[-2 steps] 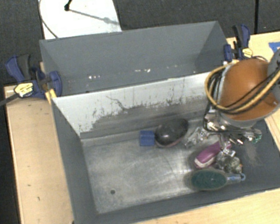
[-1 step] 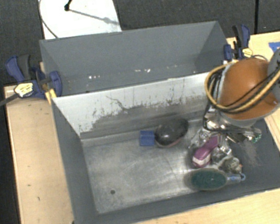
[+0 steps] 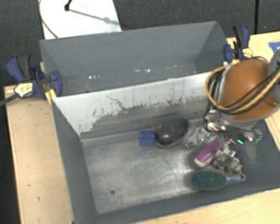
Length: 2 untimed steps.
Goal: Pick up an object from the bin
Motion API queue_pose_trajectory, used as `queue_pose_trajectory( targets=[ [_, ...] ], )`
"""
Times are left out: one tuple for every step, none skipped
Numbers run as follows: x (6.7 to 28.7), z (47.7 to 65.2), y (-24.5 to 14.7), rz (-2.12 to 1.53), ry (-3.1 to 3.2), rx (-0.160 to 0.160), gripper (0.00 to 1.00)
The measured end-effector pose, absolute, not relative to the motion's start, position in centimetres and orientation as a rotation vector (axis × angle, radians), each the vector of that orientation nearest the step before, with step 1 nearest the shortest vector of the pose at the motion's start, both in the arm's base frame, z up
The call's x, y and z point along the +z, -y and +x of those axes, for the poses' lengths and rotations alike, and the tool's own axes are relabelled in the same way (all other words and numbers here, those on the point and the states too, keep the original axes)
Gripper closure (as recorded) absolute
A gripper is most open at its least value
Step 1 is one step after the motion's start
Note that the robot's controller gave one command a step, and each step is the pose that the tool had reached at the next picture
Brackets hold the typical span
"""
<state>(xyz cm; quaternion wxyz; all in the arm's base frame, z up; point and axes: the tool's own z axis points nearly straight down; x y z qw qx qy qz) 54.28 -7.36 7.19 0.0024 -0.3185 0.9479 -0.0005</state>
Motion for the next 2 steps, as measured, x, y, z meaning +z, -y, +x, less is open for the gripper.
queue_pose_trajectory(
  targets=[
    [7.4, 54.5, 7.3, -0.998, -2.968, -0.003, 1.0],
    [20.8, 50.4, 4.3, -1.097, -2.935, -0.004, 1.0]
  ],
)
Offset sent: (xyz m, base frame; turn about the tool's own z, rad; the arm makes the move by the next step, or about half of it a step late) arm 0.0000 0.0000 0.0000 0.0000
